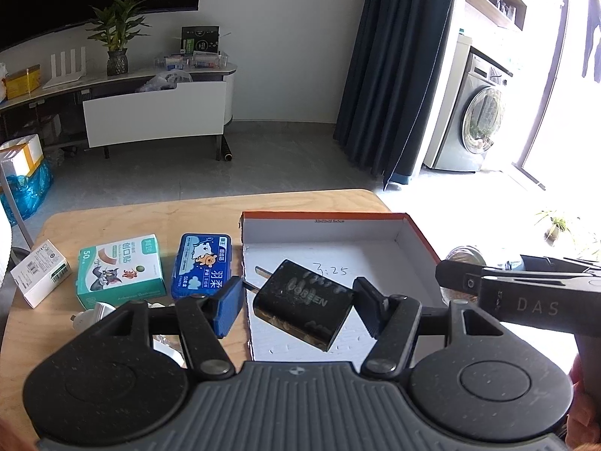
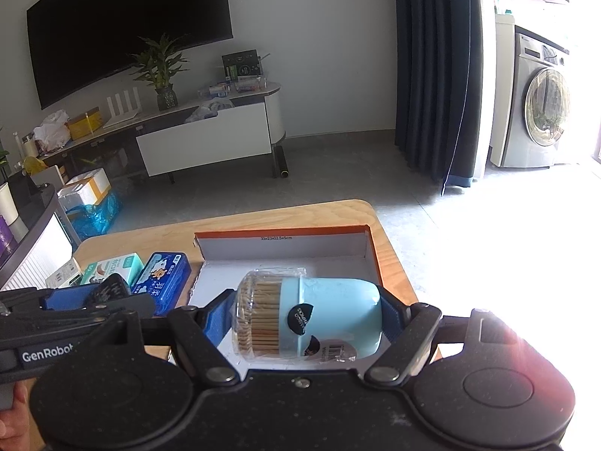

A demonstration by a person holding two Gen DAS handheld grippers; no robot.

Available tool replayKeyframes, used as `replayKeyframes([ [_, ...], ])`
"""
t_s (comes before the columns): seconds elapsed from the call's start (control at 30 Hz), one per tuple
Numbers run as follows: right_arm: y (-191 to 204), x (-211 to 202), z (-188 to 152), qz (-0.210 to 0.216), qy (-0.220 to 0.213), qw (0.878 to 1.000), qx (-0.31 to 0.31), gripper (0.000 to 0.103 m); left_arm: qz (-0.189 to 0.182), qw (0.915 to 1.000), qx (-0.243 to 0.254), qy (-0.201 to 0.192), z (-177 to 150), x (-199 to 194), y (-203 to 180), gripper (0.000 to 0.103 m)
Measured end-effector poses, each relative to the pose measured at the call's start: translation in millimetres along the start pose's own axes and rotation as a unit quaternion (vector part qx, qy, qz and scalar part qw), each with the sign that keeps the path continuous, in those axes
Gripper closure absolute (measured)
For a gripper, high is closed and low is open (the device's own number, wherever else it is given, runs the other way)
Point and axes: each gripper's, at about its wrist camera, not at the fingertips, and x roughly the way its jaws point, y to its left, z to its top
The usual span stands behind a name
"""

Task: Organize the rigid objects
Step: 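Carry the black charger and toothpick jar with both grippers over the orange-rimmed box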

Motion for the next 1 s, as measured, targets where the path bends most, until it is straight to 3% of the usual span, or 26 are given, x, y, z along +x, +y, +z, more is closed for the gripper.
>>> replayKeyframes([
  [1.0,-3,34,12,-0.011,0.021,1.000,-0.004,0.011,-0.018,0.9996,0.010,0.019,5,31,-10,0.039],
])
